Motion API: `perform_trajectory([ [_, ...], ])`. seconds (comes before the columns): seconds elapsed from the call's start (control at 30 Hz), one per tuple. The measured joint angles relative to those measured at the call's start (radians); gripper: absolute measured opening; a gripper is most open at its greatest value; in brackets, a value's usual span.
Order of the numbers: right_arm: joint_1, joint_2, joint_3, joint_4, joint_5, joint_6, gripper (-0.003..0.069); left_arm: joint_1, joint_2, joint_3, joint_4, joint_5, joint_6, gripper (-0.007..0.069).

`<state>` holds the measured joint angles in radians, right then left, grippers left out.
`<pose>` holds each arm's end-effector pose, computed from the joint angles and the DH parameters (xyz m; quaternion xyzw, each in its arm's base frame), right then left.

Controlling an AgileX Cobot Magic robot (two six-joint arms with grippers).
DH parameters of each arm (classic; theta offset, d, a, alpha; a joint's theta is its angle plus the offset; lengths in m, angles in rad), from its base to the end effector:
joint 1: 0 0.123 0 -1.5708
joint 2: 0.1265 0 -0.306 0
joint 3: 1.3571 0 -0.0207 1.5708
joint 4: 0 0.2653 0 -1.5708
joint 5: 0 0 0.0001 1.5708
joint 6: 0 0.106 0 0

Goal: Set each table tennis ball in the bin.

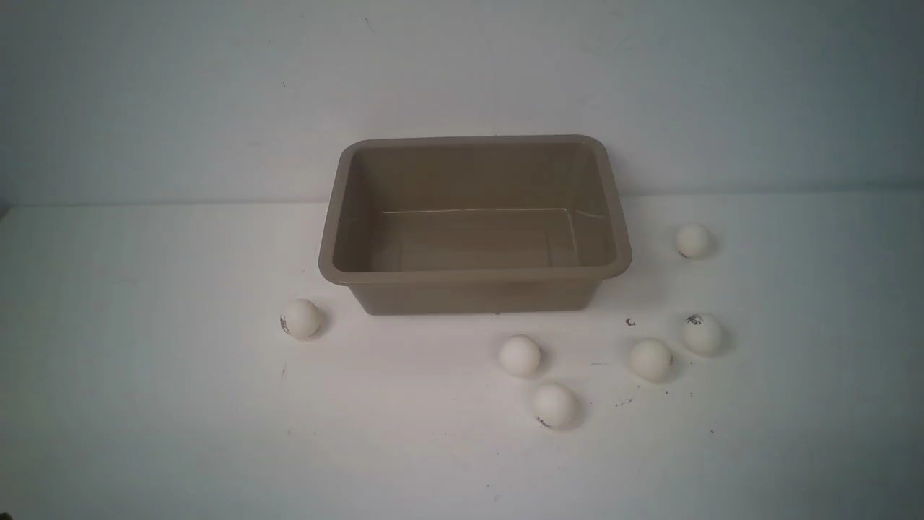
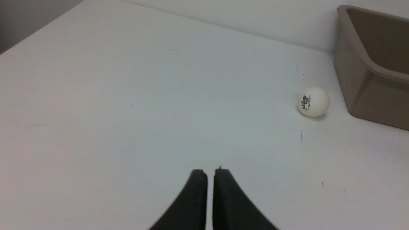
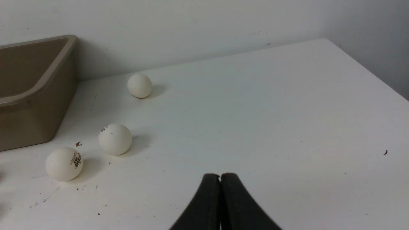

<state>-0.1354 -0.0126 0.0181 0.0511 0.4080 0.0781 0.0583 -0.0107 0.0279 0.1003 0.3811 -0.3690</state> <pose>0.0588 -0.0058 0.1660 0.0996 0.8063 0.0052 0.5831 0.0598 0.0075 0.1652 -0.1451 0.7944 -0.0491 0.5878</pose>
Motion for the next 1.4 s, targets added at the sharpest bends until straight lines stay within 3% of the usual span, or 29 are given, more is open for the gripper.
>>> perform_trajectory([
  [1.27, 0.000, 0.000, 0.000, 0.000, -0.001, 0.000, -0.0018, 0.000, 0.000, 0.000, 0.000, 0.000, 0.000, 0.0016],
  [1.4, 0.000, 0.000, 0.005, 0.071, -0.044, 0.006, -0.0018, 0.000, 0.000, 0.000, 0.000, 0.000, 0.000, 0.0016],
])
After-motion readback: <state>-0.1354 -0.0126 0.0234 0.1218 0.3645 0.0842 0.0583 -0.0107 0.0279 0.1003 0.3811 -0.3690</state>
